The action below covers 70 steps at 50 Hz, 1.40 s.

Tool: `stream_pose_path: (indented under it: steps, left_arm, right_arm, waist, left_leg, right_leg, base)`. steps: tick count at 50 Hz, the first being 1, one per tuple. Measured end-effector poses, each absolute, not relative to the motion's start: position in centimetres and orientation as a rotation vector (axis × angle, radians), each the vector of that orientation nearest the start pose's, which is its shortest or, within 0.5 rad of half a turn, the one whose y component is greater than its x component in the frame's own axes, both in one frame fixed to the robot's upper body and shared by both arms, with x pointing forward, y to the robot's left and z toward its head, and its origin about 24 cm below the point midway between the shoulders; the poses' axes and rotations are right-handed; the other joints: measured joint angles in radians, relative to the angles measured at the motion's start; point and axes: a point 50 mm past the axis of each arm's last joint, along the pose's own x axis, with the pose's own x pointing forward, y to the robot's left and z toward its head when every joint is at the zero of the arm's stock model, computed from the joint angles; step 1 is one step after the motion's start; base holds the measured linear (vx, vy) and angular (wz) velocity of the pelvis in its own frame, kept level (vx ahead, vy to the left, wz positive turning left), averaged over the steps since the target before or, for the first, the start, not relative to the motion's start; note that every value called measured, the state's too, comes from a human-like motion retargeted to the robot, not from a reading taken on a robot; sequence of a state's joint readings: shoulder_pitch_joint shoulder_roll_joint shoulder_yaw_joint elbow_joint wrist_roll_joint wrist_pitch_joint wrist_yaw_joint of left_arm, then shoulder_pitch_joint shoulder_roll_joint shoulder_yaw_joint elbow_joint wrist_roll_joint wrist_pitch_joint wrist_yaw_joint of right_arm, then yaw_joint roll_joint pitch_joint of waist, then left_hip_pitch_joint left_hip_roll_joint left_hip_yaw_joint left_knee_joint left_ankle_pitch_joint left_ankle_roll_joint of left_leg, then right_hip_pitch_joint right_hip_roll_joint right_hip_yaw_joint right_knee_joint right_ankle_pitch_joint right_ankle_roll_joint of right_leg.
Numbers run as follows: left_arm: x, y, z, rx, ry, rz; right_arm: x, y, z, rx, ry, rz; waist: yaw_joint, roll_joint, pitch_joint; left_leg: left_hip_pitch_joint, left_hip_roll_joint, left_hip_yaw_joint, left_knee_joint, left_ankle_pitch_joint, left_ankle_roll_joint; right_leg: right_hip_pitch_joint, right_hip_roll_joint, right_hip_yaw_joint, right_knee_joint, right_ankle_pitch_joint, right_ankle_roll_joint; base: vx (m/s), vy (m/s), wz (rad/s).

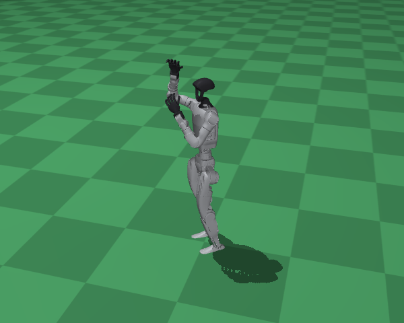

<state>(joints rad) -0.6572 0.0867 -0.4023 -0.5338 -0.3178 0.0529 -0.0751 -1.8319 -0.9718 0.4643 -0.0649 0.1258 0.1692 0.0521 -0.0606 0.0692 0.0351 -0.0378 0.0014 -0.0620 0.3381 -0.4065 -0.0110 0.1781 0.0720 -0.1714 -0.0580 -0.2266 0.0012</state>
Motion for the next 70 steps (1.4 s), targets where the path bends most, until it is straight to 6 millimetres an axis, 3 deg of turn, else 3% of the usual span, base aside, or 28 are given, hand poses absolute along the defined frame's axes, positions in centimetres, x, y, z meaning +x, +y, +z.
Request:
stream_pose_path:
  steps: [5, 12, 17, 25, 27, 31, 33, 38, 40, 70]
  left_arm:
    - [21.6, 2.7, 29.9, -0.104, -1.034, -0.820]
    - [22.1, 3.5, 32.7, -0.071, -1.146, -0.699]
    - [22.2, 4.5, 35.4, -0.056, -1.248, -0.586]
    - [21.9, 6.2, 39.0, -0.045, -1.387, -0.442]
    - [22.2, 6.1, 38.4, -0.057, -1.365, -0.442]
    - [21.8, 6.5, 39.2, -0.081, -1.400, -0.424]
    - [22.1, 6.4, 38.5, -0.114, -1.373, -0.429]
    - [21.7, 6.7, 38.9, -0.176, -1.392, -0.416]
    - [21.9, 6.6, 38.1, -0.215, -1.361, -0.414]
    - [21.7, 7.6, 37.7, -0.406, -1.353, -0.250]
  right_arm:
    - [16.0, -10.0, 53.6, -1.024, -1.537, -0.068]
    - [16.8, -9.9, 52.7, -0.995, -1.583, -0.154]
    - [17.4, -10.0, 50.6, -0.940, -1.659, -0.216]
    - [17.9, -11.0, 45.1, -0.801, -1.731, -0.242]
    - [18.3, -11.4, 43.2, -0.734, -1.703, -0.220]
    - [17.8, -12.1, 41.9, -0.629, -1.718, -0.207]
    - [18.0, -12.2, 40.8, -0.567, -1.696, -0.187]
    - [17.4, -12.6, 40.5, -0.469, -1.725, -0.188]
    - [17.7, -12.6, 39.8, -0.421, -1.704, -0.183]
    - [17.4, -14.0, 39.2, -0.087, -1.750, -0.324]
  waist:
    - [0.008, 0.019, -0.007]
    - [0.025, 0.059, -0.035]
    - [0.025, 0.090, -0.058]
    - [0.006, 0.120, -0.090]
    - [-0.002, 0.116, -0.100]
    - [-0.006, 0.114, -0.113]
    - [-0.009, 0.109, -0.122]
    - [-0.007, 0.103, -0.138]
    - [-0.009, 0.102, -0.144]
    - [-0.007, 0.095, -0.176]
  left_leg:
    - [-0.028, 0.016, 0.013, -0.001, -0.021, -0.001]
    - [-0.056, 0.022, 0.033, 0.013, -0.029, -0.001]
    - [-0.072, 0.027, 0.054, 0.017, -0.033, 0.001]
    - [-0.098, 0.032, 0.087, 0.009, -0.030, 0.006]
    - [-0.122, 0.044, 0.090, 0.075, -0.049, 0.008]
    - [-0.128, 0.038, 0.098, 0.033, -0.037, 0.010]
    - [-0.148, 0.045, 0.100, 0.078, -0.044, 0.011]
    - [-0.149, 0.037, 0.107, 0.024, -0.025, 0.014]
    - [-0.170, 0.045, 0.109, 0.080, -0.034, 0.015]
    - [-0.201, 0.051, 0.110, 0.077, -0.043, 0.022]
  right_leg:
    - [-0.044, 0.015, 0.016, 0.016, -0.018, 0.002]
    - [-0.083, 0.014, 0.029, 0.041, -0.023, 0.013]
    - [-0.112, 0.013, 0.042, 0.060, -0.025, 0.026]
    - [-0.164, 0.010, 0.061, 0.091, -0.030, 0.043]
    - [-0.165, 0.016, 0.062, 0.110, -0.027, 0.044]
    - [-0.194, 0.013, 0.069, 0.109, -0.032, 0.045]
    - [-0.199, 0.014, 0.070, 0.125, -0.025, 0.044]
    - [-0.226, 0.009, 0.079, 0.120, -0.027, 0.044]
    - [-0.228, 0.012, 0.079, 0.137, -0.019, 0.042]
    - [-0.258, 0.023, 0.102, 0.124, -0.015, 0.036]
  base:
    - [0.01, 0.00, -0.04]
    - [0.00, 0.00, -0.03]
    - [0.00, 0.00, 0.00]
    - [-0.01, 0.00, -0.01]
    - [-0.03, 0.01, -0.04]
    - [0.00, 0.00, 0.00]
    - [-0.06, 0.01, -0.05]
    - [0.00, 0.00, 0.00]
    - [-0.04, 0.00, -0.01]
    - [0.00, 0.00, 0.00]
